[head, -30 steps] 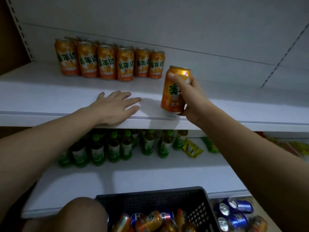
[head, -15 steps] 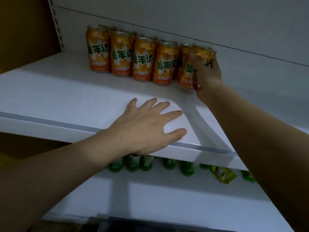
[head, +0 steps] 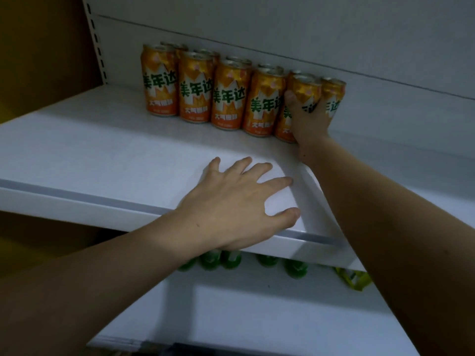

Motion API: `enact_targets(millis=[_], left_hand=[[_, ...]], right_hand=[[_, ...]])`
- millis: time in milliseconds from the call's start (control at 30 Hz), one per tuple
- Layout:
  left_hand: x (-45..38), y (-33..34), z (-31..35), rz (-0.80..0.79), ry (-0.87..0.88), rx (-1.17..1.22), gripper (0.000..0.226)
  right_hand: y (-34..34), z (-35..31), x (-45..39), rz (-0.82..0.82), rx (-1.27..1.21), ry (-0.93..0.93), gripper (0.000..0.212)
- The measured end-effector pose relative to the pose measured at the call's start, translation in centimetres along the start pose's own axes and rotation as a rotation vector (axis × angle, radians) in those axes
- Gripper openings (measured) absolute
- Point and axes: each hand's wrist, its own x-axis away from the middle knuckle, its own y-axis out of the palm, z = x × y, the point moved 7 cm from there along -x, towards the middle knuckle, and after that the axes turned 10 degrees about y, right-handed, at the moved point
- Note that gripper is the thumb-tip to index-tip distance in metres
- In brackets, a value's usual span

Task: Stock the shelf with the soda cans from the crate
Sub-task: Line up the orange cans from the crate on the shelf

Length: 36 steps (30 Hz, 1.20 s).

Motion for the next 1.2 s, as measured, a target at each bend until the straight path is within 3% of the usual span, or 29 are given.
enact_targets(millis=[100,233,433,533,633,800,867,1067,1200], left_hand=[[0.2,-0.3,0.1,-0.001,-0.003,0.012,0.067],[0.3,-0.6,0.2,0.001,-0.005,0.015,0.065],[0.9,-1.1,1.0,-0.048,-0.032,0.037,0.064],[0.9,-1.2,1.8,-0.101,-0.133,0.038,0.06],[1.4,-1.8,4.5,-0.122,-0.211,-0.013,0.055],[5.8,-2.8,9.4,0.199,-0.247,0.141,0.044],[7.9,-1.7,10.8,0.255,-0.263,0.19,0.042],[13.1,9.2,14.3,-0.028,-0.294,0.53,0.053],[16.2,15.3,15.4,-0.165,-0.377,0.672,0.05]], right_hand=[[0.0,-0.3,0.7,-0.034,0.087,0.112,0.085],[-1.5,-0.9,4.3,-0.122,0.194,0.275,0.077],[-6.0,-3.0,13.4,-0.226,0.311,0.359,0.068],[-8.4,-2.6,18.0,-0.263,0.391,0.433,0.072],[-10.4,-2.6,21.8,-0.274,0.479,0.385,0.067],[-13.5,-1.7,27.2,-0.247,0.689,0.242,0.054],[-14.4,-0.1,29.4,-0.26,0.745,0.227,0.052],[-15.8,6.9,35.5,-0.326,0.912,0.213,0.057],[-16.5,13.0,39.4,-0.323,0.824,0.31,0.052]])
